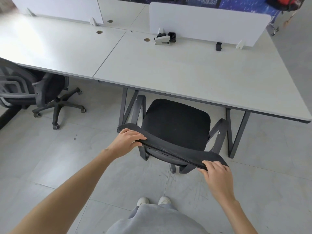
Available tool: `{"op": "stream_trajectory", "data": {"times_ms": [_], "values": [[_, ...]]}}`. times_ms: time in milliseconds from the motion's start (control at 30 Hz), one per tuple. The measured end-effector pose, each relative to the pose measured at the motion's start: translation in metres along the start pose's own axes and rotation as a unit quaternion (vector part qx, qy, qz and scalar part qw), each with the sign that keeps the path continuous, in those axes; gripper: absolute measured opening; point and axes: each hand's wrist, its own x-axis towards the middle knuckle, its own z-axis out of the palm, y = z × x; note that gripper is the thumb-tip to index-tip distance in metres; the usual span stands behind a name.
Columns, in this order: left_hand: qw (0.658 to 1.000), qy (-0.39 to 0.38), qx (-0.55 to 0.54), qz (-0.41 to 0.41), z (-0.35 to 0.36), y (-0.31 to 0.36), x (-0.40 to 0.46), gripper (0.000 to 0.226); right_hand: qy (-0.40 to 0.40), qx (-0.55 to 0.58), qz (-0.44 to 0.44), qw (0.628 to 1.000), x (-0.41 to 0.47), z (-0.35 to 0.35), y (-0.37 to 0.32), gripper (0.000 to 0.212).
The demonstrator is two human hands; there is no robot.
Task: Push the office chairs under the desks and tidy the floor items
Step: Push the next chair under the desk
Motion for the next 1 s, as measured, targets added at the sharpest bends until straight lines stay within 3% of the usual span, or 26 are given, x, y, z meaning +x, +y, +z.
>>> {"op": "stream_trajectory", "data": {"times_ms": [300,467,600,733,1000], "values": [[1.000,0.021,-0.005,0.010,0.020,0.044,0.006,0.026,-0.004,0.006,0.015,1.000,-0.013,-0.008,0.046,0.046],[0.998,0.062,0.031,0.008,0.050,0.089,-0.012,0.035,-0.040,0.059,0.068,0.995,-0.022,-0.008,0.093,0.027],[0.996,0.078,0.045,0.003,0.062,0.100,-0.017,0.034,-0.054,0.079,0.084,0.992,-0.024,-0.010,0.097,0.033],[0.996,0.087,0.031,0.010,0.055,0.090,-0.017,0.047,-0.032,0.085,0.067,0.994,-0.025,-0.006,0.089,0.034],[0.997,0.077,0.019,0.006,0.052,0.086,-0.016,0.030,-0.014,0.095,0.064,0.993,-0.026,-0.006,0.086,0.031]]}}
